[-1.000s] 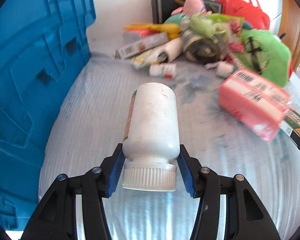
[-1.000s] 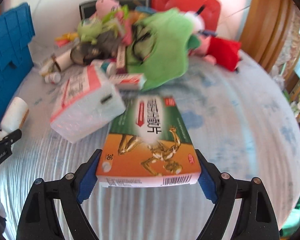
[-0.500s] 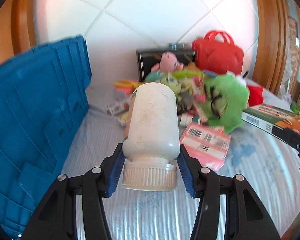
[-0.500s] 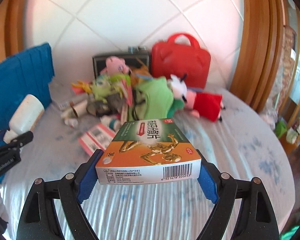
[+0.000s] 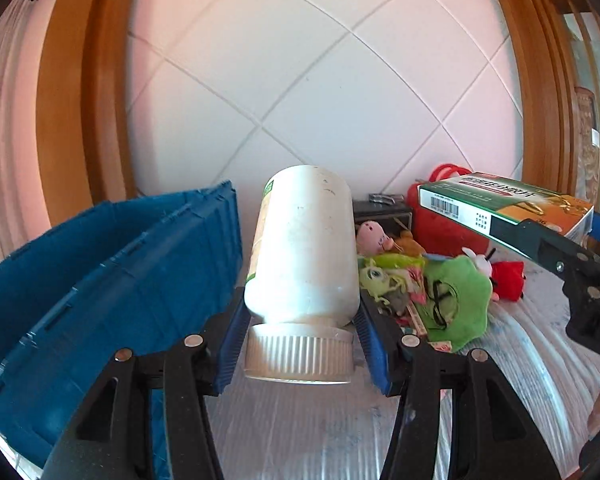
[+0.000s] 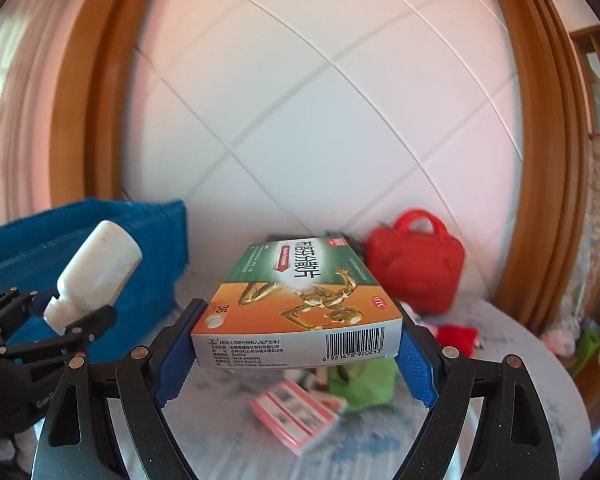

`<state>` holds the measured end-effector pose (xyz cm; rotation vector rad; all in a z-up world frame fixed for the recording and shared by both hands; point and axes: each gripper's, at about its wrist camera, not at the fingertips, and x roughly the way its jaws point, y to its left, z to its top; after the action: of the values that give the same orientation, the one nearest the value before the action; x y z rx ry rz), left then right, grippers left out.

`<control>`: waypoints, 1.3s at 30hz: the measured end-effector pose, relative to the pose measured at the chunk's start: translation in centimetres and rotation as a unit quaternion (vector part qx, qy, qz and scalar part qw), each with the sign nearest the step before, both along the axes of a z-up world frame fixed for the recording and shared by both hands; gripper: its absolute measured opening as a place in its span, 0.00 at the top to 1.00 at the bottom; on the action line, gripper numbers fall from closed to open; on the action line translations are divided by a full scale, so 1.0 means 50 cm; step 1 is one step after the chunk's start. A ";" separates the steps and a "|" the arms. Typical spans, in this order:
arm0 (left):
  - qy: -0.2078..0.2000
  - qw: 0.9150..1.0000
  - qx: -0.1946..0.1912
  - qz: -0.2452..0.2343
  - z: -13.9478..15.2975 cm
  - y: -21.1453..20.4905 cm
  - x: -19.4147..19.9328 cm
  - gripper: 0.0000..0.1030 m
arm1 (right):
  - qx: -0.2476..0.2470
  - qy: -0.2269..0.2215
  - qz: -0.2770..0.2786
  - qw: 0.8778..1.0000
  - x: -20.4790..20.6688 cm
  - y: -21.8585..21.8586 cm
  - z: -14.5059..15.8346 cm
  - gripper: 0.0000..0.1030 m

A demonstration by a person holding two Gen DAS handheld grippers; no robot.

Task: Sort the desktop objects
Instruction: 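Carry the white bottle and orange box into the blue crate and release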

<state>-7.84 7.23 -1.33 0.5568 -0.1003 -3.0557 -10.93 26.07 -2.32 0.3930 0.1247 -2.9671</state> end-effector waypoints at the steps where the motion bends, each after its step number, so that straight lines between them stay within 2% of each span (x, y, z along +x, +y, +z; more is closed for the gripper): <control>1: 0.008 1.000 -0.002 0.007 0.014 -0.018 0.007 0.50 | -0.001 0.011 0.011 1.000 0.003 -0.026 0.015 0.16; 6: 0.035 0.998 -0.011 0.059 0.080 -0.125 0.042 0.50 | -0.010 0.050 0.065 0.997 0.006 -0.164 0.075 0.16; 11: 0.042 0.992 -0.015 0.122 0.117 -0.264 0.062 0.50 | -0.010 0.072 0.119 0.990 0.002 -0.316 0.115 0.16; 14: 0.034 0.986 -0.021 0.161 0.125 -0.360 0.064 0.50 | -0.002 0.074 0.149 0.986 -0.005 -0.419 0.129 0.16; 18: 0.005 0.982 -0.009 0.189 0.121 -0.473 0.051 0.50 | 0.009 0.056 0.189 0.980 -0.031 -0.556 0.136 0.15; 25: -0.050 0.981 0.017 0.187 0.099 -0.605 -0.006 0.50 | 0.049 -0.004 0.189 0.981 -0.095 -0.722 0.125 0.16; 32: -0.060 0.983 0.034 0.168 0.086 -0.665 -0.022 0.49 | 0.075 -0.031 0.178 0.981 -0.105 -0.779 0.107 0.16; 33: -0.061 0.984 0.036 0.166 0.088 -0.670 -0.023 0.47 | 0.078 -0.032 0.175 0.981 -0.104 -0.789 0.107 0.16; 35: -0.056 0.985 0.037 0.160 0.094 -0.675 -0.022 0.32 | 0.079 -0.033 0.174 0.981 -0.107 -0.804 0.112 0.14; 37: -0.045 0.985 0.029 0.162 0.102 -0.672 -0.015 0.23 | 0.084 -0.029 0.167 0.982 -0.109 -0.810 0.114 0.02; 39: -0.037 0.986 0.025 0.158 0.106 -0.672 -0.010 0.21 | 0.089 -0.021 0.160 0.983 -0.104 -0.814 0.116 0.00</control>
<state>-8.32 -26.37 3.99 0.6231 0.0588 -2.7363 -16.14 -14.64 3.48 0.4136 0.4097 -2.6358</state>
